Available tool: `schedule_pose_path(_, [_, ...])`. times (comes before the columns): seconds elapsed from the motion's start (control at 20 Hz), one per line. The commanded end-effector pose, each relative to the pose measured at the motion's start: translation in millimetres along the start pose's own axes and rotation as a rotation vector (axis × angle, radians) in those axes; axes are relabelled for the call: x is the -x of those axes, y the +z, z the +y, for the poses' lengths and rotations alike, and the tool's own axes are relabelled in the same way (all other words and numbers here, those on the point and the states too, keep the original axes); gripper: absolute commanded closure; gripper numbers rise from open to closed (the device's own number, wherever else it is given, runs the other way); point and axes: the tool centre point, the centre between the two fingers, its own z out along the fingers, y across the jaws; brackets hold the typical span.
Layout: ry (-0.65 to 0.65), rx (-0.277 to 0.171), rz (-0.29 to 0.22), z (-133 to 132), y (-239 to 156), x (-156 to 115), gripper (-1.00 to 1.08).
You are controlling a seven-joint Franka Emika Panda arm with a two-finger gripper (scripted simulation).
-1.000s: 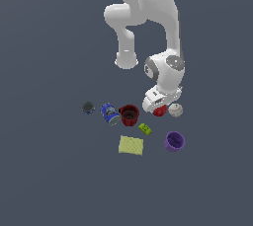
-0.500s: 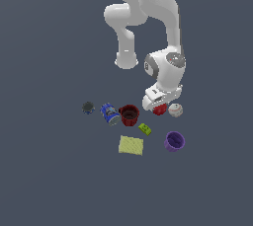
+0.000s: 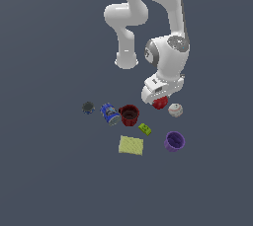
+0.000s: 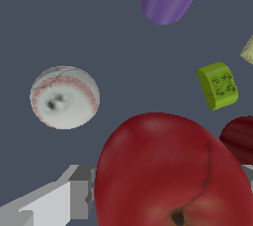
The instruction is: Pick up a designated object from a clutter of objects.
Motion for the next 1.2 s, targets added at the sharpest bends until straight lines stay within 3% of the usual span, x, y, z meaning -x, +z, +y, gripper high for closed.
schedule_pose_path(0.0, [-0.001, -0.001, 0.003, 3, -23, 1, 1.08])
schedule_pose_path(1.15, [0.000, -0.001, 0.003, 38, -228, 9, 1.08])
